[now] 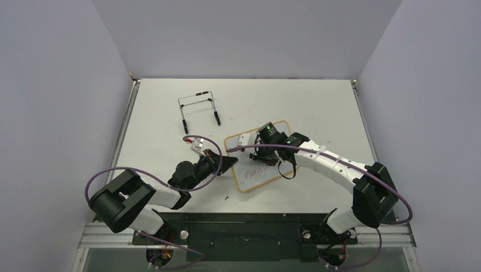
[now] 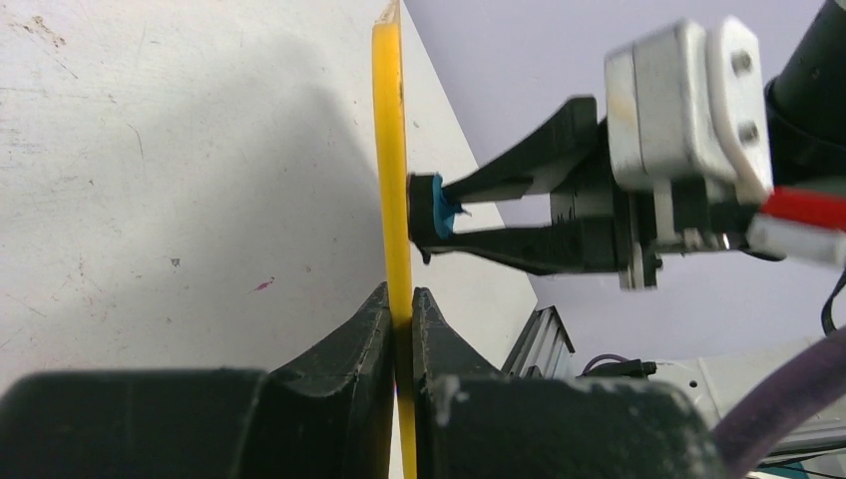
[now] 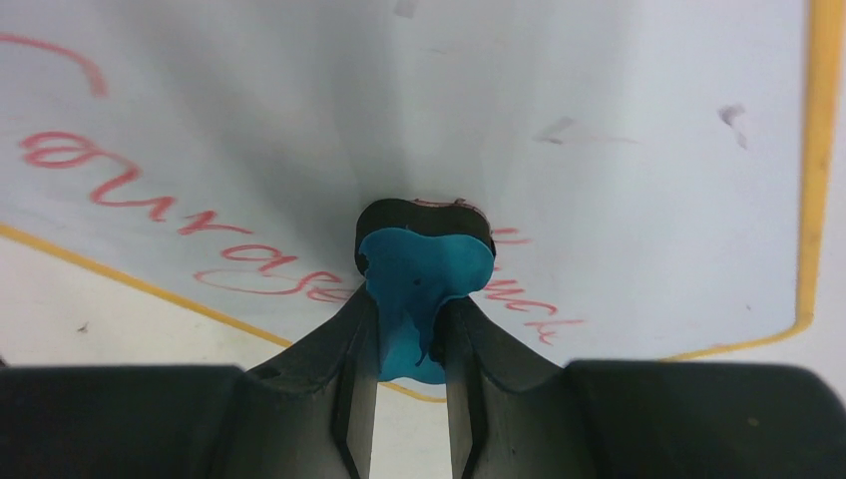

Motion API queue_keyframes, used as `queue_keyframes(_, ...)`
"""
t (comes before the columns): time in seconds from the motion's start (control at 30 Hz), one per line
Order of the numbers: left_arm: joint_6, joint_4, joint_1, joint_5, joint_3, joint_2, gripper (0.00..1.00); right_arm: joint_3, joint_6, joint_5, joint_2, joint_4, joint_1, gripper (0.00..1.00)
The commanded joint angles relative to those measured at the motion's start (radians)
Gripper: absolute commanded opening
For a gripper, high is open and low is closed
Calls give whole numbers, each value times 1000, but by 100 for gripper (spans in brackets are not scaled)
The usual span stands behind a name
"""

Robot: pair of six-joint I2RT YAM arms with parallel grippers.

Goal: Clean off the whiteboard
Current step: Erase the whiteboard at the whiteboard stand.

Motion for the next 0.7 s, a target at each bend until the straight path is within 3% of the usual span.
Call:
queue_keyframes(0.0,13,138,-3,50,15,-57,0,-1,-69,-120,-23,-53,102,0)
queue_keyframes(0.1,18,129,-2,48,12,-68,0,8,-53,-71,-17,-35,112,0)
queue_keyframes(0.33,21,129,-5,60,27,-46,0,-4,95,94,-30,97,-47,0)
queue_keyframes(0.47,17,144,-11,69,35,-28,0,-5,87,58,-28,75,-45,0)
queue_keyframes(0.67,20,141,-14,63,28,-34,0,7,-16,-130,-36,-21,49,0)
